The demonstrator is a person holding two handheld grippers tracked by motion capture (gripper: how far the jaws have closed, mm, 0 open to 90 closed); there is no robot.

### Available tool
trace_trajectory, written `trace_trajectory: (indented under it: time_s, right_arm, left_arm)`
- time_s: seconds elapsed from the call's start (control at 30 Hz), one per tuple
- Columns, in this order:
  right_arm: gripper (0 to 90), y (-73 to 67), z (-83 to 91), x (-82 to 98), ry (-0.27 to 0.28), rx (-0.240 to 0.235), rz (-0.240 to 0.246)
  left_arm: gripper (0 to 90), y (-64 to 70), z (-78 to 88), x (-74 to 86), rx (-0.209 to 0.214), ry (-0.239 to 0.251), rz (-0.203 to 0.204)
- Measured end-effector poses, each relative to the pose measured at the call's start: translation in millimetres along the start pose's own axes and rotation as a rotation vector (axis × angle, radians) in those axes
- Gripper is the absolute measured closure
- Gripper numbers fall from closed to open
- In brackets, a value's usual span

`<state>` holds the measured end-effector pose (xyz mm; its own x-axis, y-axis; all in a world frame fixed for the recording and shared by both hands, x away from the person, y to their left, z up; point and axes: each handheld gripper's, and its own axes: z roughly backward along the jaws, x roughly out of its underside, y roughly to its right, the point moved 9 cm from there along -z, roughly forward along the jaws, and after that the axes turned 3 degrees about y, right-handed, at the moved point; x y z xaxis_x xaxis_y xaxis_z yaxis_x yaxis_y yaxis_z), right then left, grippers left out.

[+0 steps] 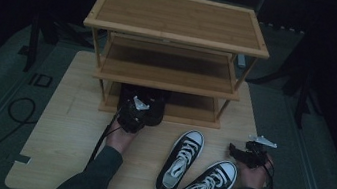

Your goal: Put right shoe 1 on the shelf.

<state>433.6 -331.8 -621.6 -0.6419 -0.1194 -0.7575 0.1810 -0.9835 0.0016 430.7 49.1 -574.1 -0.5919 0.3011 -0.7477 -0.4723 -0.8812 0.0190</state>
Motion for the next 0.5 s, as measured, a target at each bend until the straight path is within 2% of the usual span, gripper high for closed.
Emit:
trace_trajectory:
  time_s: [0.27, 0.5]
  right_arm:
    - [14.1, -0.1, -0.1, -0.1, 0.000, 0.000, -0.001]
    - [14.1, -0.1, -0.1, -0.1, 0.000, -0.001, 0.001]
  left_arm:
    - [89.2, -3.9, -9.3, -6.5, -0.020, 0.006, 0.021]
    - [89.0, -5.2, -12.0, -8.9, -0.038, 0.003, 0.018]
